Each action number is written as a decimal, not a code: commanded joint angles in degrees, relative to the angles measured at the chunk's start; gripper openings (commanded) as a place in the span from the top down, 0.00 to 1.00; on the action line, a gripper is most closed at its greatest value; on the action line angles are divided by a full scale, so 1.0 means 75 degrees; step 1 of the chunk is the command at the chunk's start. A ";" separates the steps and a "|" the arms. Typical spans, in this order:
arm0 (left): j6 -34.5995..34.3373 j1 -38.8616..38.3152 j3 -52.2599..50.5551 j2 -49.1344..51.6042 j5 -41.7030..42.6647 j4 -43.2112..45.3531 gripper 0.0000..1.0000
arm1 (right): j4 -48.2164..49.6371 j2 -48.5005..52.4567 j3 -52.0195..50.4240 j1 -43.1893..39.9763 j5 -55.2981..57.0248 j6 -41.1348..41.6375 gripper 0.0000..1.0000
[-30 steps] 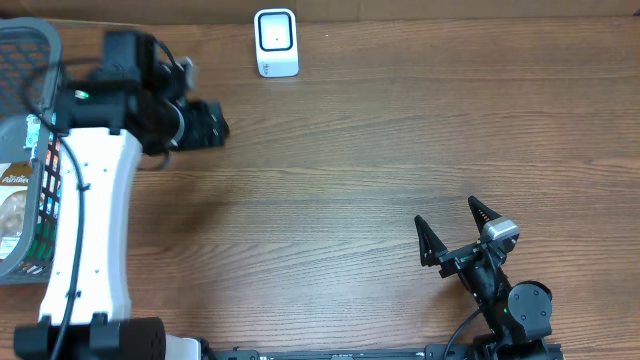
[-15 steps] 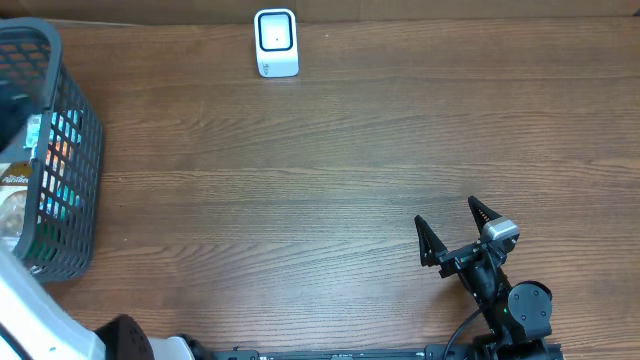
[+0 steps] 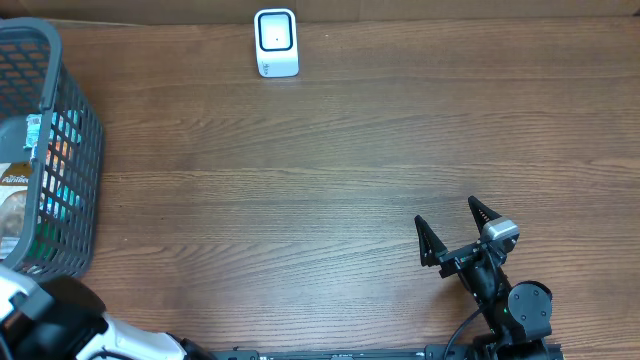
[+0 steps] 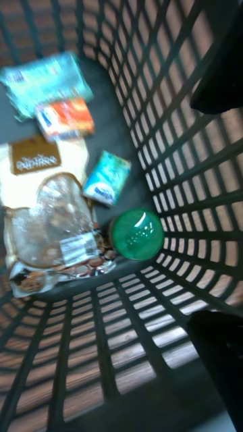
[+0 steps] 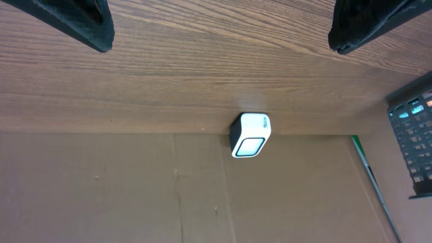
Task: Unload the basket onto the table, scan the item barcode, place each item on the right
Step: 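Reach the left gripper into the grey basket toward the green-lidded jar, then grasp the green-lidded jar and lift it out of the basket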
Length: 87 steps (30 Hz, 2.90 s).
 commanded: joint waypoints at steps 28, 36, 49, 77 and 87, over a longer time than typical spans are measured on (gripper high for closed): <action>0.0568 -0.0006 -0.4360 0.0533 -0.0536 0.2600 0.07 | 0.0026 -0.0076 -0.0082 0.0052 0.0079 0.0050 0.00; 0.0565 -0.0009 -0.5199 0.0533 -0.0498 0.3381 0.10 | 0.0026 -0.0076 -0.0082 0.0052 0.0082 0.0050 0.00; 0.0562 -0.0009 -0.5942 0.0533 -0.0303 0.4010 0.39 | 0.0026 -0.0076 -0.0082 0.0052 0.0079 0.0050 0.00; 0.0501 -0.0073 0.1784 0.0513 0.2334 0.0743 0.64 | 0.0026 -0.0076 -0.0082 0.0052 0.0079 0.0050 0.00; 0.1195 -0.1859 0.4001 -0.0009 0.3520 -0.0044 0.64 | 0.0026 -0.0076 -0.0082 0.0052 0.0079 0.0050 0.00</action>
